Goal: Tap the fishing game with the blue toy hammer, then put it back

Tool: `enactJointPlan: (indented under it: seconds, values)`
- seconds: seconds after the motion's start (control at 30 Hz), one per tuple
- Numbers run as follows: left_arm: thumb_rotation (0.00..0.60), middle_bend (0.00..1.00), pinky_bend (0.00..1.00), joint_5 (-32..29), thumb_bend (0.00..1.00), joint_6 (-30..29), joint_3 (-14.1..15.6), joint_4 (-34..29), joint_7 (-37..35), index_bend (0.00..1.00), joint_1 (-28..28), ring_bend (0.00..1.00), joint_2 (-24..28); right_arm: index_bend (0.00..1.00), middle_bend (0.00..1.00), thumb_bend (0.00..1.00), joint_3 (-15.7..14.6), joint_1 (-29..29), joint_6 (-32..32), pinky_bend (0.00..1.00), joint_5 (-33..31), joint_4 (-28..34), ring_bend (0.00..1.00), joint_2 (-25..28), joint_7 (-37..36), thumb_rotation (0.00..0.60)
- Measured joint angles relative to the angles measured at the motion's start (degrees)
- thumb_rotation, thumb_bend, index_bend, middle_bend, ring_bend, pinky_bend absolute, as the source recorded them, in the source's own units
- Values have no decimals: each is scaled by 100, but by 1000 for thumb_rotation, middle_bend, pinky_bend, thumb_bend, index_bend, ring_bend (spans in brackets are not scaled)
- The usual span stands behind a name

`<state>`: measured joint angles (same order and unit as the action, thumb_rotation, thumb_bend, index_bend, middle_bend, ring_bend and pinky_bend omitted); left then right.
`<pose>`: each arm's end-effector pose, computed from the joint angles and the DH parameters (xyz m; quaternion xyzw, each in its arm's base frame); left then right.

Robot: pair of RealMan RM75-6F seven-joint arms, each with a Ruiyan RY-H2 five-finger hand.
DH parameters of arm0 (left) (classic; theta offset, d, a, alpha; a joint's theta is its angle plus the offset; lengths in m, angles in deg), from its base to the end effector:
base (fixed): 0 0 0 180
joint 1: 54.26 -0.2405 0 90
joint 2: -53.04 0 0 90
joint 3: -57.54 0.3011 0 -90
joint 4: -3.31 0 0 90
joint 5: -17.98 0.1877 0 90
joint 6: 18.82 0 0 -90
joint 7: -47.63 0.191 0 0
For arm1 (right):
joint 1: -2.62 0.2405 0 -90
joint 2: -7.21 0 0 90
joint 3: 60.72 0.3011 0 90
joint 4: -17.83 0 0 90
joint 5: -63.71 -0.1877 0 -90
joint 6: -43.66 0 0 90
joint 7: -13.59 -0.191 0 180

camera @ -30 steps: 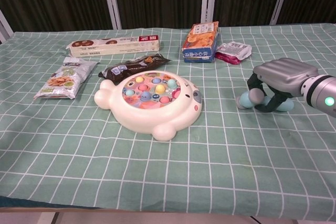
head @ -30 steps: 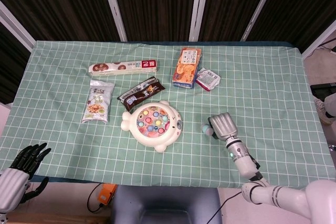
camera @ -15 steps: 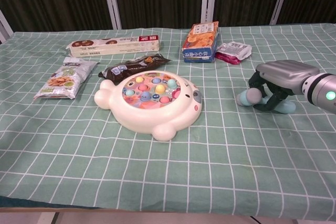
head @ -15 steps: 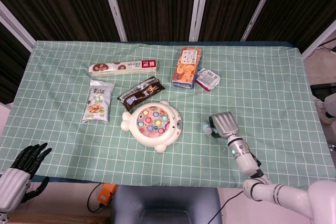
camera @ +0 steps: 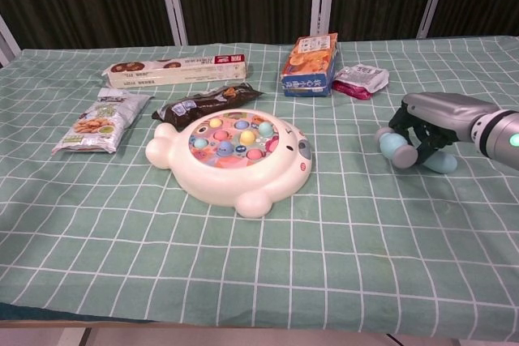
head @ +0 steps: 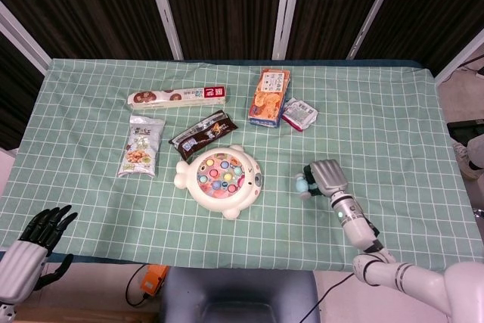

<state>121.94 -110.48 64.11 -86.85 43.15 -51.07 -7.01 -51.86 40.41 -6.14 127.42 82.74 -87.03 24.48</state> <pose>-0.3118 0.1809 0.1925 -0.6888 -0.3479 -0.4076 0.4883 -0.2707 -0.4230 -0.0263 0.7079 -0.4302 0.3003 0.4729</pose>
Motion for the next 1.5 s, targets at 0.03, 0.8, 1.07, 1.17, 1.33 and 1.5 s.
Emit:
enactJointPlan:
  seconds: [0.03, 0.8, 1.07, 1.17, 1.33, 1.5]
  values:
    - [600, 14, 93, -1, 387, 1, 0, -1, 2, 0, 1, 20, 0, 952, 763, 469, 3, -6, 7, 905, 21, -22, 788, 2, -28, 600]
    - [600, 14, 93, 4, 388, -35, 7, -10, 20, 0, -18, 20, 1, 796, 663, 433, 45, 14, 247, 815, 121, 59, 699, 133, -301, 600]
    - [600, 14, 92, 3, 388, -44, 7, -8, 30, 0, -26, 20, -2, 747, 626, 422, 38, 6, 264, 793, 178, 72, 683, 159, -401, 600]
    - [600, 14, 93, -4, 388, -36, 5, -13, 34, 0, -24, 20, -4, 739, 622, 420, 44, -1, 249, 792, 207, 89, 682, 185, -448, 600]
    - [600, 14, 92, 2, 388, -52, 5, -9, 31, 0, -30, 20, -3, 733, 619, 418, 51, -27, 226, 789, 239, 86, 678, 220, -538, 600]
    - [600, 14, 93, 1, 387, -45, 4, -13, 40, 0, -28, 20, -6, 733, 619, 418, 19, -26, 251, 789, 295, 50, 678, 206, -571, 600]
